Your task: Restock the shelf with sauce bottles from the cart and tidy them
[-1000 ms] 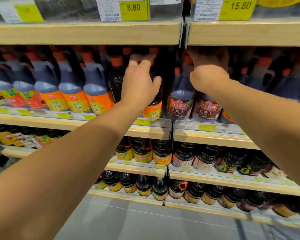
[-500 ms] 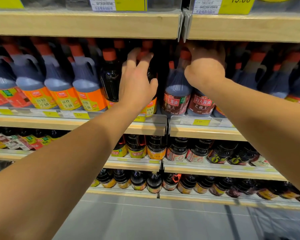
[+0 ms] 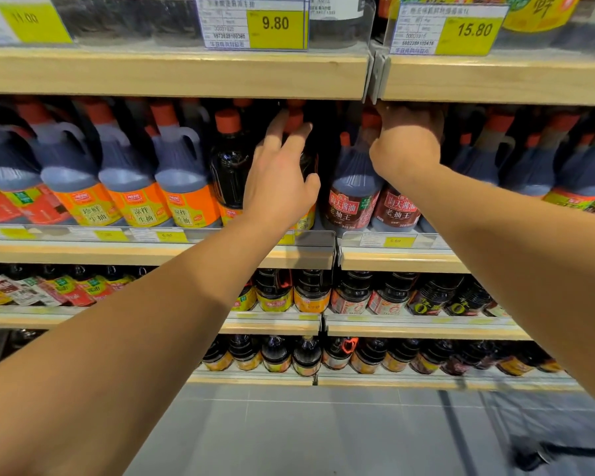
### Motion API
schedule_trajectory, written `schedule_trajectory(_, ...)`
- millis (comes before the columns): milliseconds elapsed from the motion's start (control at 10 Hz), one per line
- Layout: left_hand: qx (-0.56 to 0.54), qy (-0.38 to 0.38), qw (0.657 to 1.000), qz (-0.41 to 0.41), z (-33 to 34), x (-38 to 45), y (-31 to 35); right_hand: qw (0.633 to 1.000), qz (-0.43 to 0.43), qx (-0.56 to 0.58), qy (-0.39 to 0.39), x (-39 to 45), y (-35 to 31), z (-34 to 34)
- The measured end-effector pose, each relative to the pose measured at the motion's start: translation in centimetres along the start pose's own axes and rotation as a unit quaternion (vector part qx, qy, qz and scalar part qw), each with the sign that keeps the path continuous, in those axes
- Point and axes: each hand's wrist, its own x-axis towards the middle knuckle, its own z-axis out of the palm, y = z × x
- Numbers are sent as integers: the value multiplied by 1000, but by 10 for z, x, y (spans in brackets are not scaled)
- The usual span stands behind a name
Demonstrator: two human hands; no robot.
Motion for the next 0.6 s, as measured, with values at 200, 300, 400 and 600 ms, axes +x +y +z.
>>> schedule_trajectory(200, -9, -5, 1000, 7, 0, 2, -4, 999, 22, -32, -7, 5, -5, -3)
schedule_trajectory(300, -9, -5, 1000, 11, -1, 1, -5, 999, 22, -32, -29, 5, -5, -3)
schedule_trajectory(400, -11, -20, 1000, 6, -4, -1, -2, 999, 21, 14, -40, -5, -3, -10)
schedule_trajectory(600, 16, -60, 998, -17, -22, -27, 19, 997, -46, 51, 16, -68, 20, -29)
